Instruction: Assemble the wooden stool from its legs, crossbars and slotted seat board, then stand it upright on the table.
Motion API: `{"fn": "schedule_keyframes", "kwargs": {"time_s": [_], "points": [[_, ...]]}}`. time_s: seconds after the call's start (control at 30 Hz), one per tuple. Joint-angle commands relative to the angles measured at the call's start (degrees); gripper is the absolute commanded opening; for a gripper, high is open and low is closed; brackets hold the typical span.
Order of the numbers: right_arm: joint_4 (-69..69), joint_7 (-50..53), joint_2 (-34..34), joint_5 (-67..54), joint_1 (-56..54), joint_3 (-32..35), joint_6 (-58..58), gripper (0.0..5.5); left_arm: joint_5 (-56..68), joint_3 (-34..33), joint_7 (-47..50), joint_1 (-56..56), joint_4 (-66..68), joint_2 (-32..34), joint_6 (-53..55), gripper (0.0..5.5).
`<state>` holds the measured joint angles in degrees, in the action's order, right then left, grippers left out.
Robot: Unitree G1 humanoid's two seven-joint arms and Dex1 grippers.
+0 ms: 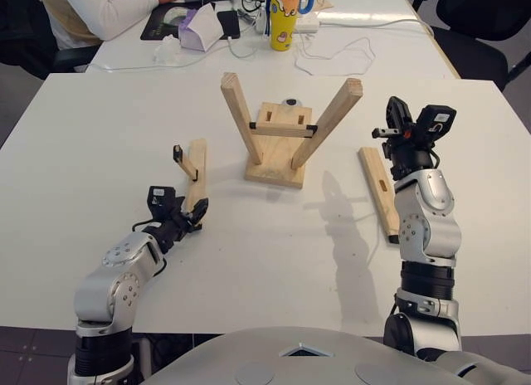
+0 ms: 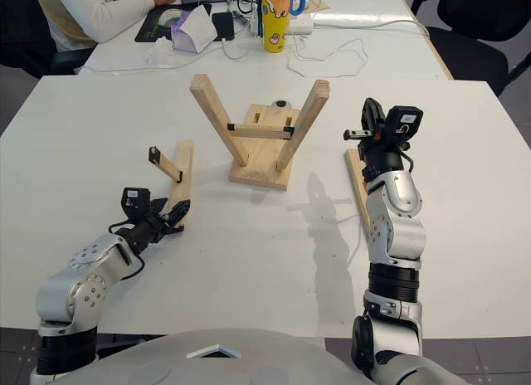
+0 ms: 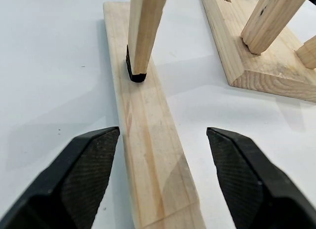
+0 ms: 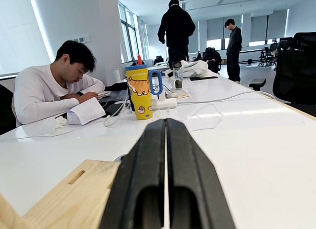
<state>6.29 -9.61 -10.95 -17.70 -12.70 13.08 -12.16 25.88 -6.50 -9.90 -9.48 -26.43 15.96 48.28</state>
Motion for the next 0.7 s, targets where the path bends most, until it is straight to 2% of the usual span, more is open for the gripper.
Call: {"fn": "schedule_keyframes", "kwargs": {"time_s": [0.03,0.2,0.47,0.7], "points": [[-0.4,-0.2,-0.4,0.3,-0.8,-0.2,0.2,0.0,-0.9,1.7,1.3,0.8,1.4,-1.4,1.7,3.29],[-0.4,-0.4,-0.6,0.2,-1.4,-0.4,-0.3,0.0,-4.0,2.9,3.3,0.6,3.1,-0.8,3.0,3.29],[-0.8,-0.5,-0.7,0.1,-2.4,-0.3,-0.4,0.0,-6.4,3.8,2.6,1.6,4.1,0.5,3.1,2.17],[-1.1,-0.1,-0.9,-0.1,-4.2,-0.1,-0.4,0.0,-7.5,2.2,2.1,5.1,5.0,0.5,0.1,2.16]]}}
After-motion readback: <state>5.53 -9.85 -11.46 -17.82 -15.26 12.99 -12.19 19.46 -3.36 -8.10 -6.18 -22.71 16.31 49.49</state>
